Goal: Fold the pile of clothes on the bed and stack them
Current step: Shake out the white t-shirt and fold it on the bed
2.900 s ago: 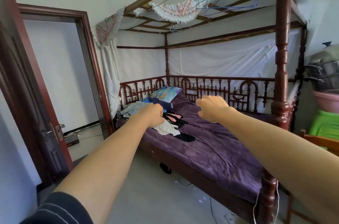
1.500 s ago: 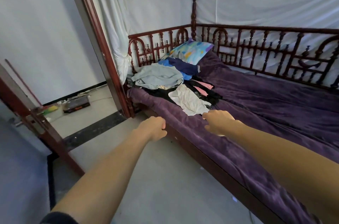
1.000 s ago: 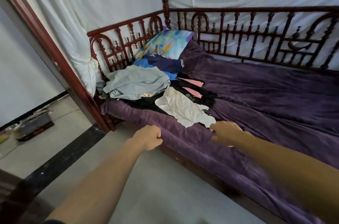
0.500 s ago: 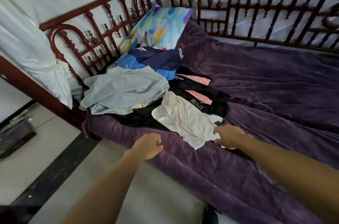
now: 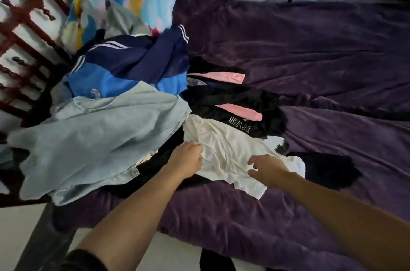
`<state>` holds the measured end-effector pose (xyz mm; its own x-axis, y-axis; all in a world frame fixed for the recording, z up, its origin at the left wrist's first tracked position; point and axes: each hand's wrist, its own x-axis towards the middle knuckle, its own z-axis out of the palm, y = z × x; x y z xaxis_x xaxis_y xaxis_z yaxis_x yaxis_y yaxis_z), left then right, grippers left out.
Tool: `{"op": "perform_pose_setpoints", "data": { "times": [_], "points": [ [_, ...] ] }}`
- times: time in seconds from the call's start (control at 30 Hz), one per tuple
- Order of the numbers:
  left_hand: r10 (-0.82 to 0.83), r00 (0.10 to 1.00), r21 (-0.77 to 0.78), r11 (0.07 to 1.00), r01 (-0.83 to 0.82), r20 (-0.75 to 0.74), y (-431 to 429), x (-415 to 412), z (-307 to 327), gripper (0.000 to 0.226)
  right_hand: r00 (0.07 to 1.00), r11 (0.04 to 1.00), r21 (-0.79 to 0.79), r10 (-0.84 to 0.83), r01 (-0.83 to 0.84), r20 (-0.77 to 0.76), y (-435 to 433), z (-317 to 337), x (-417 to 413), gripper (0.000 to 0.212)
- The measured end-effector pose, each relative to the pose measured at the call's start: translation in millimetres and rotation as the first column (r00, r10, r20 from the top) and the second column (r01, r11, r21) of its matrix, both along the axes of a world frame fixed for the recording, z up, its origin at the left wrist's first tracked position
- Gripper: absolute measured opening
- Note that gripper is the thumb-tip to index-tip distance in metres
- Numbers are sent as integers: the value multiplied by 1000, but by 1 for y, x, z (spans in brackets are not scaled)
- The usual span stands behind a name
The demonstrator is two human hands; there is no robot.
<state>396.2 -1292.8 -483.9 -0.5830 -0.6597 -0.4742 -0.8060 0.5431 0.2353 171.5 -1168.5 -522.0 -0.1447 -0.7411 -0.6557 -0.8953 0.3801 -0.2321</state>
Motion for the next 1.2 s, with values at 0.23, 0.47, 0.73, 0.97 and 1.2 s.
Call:
{"op": "perform_pose_setpoints", "data": {
  "times": [0.23, 0.47, 0.73, 0.97, 1.2],
  "points": [
    [-255, 967, -268, 933, 240, -24, -106, -34, -73, 29, 964, 961, -82, -266, 264, -15, -59, -72, 50, 42],
    [-335, 928, -216, 906, 364, 161, -129, -49, -112, 47, 897, 915, -87, -404, 394, -182, -66, -112, 63, 42],
    [-394, 919, -97, 916, 390, -22, -121, -56, -45, 35, 785, 770, -255, -617, 585, -61, -21, -38, -3, 11],
    [9, 860, 70, 997, 31, -509, -95, -81, 80, 18, 367, 144, -415, -766, 899, 528, 6, 86, -47, 36],
    [-35, 726, -50, 999, 2, -686, -42, -83, 218, 27, 653, 325, -632, -645, 704, 396, 63, 236, -49, 22]
  ]
}}
